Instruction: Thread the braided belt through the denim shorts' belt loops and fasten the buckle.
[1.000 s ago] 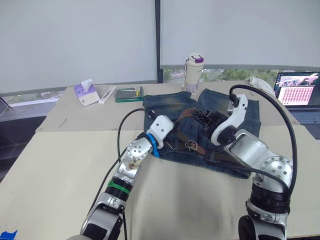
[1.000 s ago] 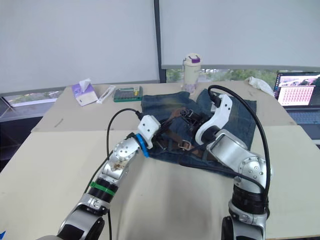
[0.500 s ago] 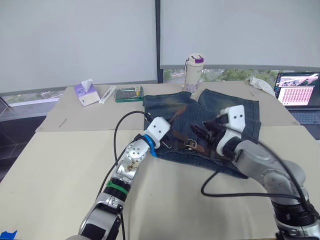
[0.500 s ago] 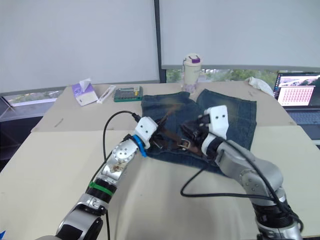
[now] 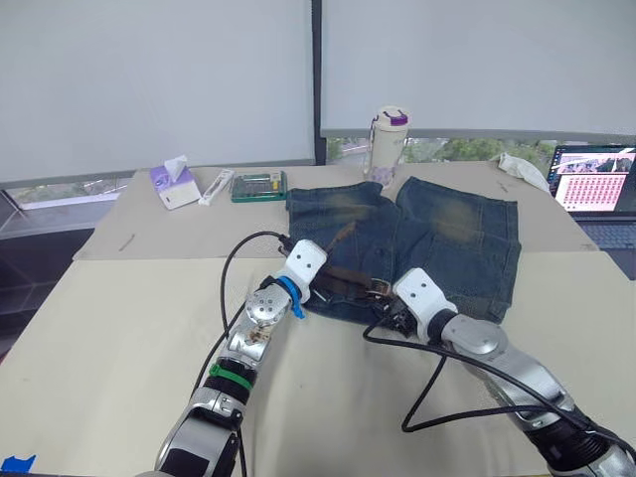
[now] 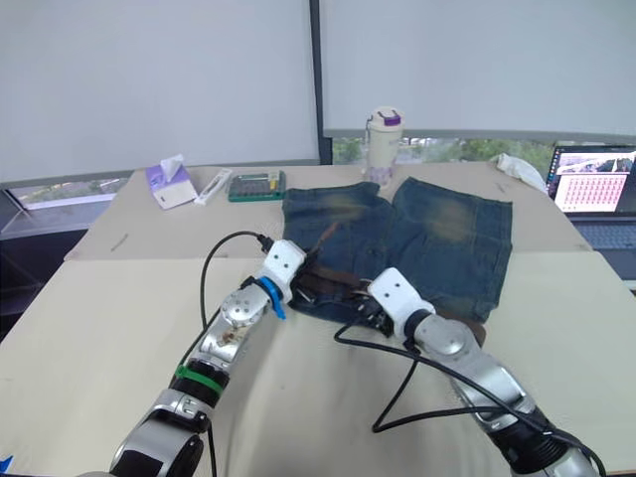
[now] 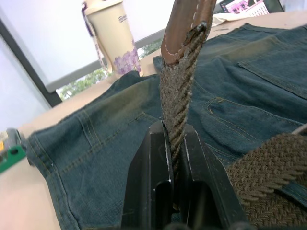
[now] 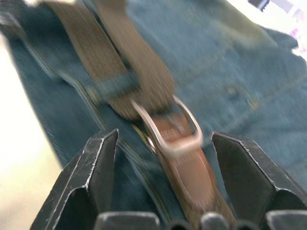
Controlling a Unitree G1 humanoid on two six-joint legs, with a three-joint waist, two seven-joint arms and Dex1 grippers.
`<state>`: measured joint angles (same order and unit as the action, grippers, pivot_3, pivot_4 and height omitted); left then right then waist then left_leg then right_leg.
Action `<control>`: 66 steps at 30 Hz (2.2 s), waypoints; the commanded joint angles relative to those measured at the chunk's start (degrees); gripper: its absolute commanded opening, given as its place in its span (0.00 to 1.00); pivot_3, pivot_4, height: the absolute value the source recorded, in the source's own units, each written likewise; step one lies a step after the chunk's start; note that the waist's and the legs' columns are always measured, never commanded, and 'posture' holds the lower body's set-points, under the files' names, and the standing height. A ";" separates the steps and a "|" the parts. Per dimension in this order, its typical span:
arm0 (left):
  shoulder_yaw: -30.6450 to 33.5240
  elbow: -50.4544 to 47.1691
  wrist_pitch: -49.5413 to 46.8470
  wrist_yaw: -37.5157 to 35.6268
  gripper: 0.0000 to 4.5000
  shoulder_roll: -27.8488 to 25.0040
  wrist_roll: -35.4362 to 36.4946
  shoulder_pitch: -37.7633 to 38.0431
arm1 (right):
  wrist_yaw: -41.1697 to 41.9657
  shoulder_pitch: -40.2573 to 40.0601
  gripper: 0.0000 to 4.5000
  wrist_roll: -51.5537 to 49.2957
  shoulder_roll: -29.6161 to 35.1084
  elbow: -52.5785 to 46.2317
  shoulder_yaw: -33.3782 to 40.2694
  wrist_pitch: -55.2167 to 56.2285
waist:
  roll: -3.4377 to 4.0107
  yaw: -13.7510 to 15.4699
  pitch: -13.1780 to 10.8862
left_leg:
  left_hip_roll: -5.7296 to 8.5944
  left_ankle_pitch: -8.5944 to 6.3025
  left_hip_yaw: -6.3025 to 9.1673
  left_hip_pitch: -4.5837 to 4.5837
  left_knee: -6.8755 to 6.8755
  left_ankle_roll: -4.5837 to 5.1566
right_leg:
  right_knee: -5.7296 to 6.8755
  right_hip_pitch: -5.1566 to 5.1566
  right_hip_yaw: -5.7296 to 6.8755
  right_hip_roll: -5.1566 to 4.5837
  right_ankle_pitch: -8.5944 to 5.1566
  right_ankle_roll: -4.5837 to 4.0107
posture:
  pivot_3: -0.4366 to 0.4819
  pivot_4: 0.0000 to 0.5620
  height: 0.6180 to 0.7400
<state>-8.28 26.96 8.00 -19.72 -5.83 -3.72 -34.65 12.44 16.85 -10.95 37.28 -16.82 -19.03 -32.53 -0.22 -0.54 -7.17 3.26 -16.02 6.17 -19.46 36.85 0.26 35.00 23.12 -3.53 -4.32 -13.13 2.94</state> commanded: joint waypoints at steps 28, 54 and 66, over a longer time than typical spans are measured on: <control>7.73 -2.38 -9.01 4.64 0.00 2.27 7.14 -0.69 | 12.06 -5.78 0.00 15.49 1.73 1.49 2.76 10.80 | -0.05 0.29 0.02 | 0.09 0.00 -0.05 0.07 0.01 -0.02 | 0.00 -0.06 -0.03 -0.05 0.01 -0.01 | 0.48 0.27 1.00; 4.42 -16.65 -19.20 -12.10 0.00 -1.02 14.87 9.41 | 27.30 -2.88 0.00 -12.01 -4.07 2.91 18.53 -0.13 | -0.11 0.75 0.02 | 0.00 -0.02 -0.06 0.11 0.02 0.01 | 0.02 -0.09 -0.09 -0.04 0.03 -0.05 | 0.48 0.27 1.00; 5.87 -19.16 -20.49 -8.25 0.00 -4.81 13.24 13.73 | 28.01 -0.21 0.00 -7.56 -6.95 6.36 14.64 3.13 | -0.08 0.35 0.03 | -0.07 -0.02 -0.05 0.14 -0.01 0.01 | 0.05 -0.06 -0.09 0.01 0.03 -0.06 | 0.48 0.27 1.00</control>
<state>-3.29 9.27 -12.71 -28.92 -10.04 10.01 -21.17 39.97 15.39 -18.86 30.57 -9.96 -4.21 -31.27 -0.30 -0.19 -7.13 3.19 -16.04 6.12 -19.32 36.84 0.27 35.05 23.06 -3.62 -4.31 -13.09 2.88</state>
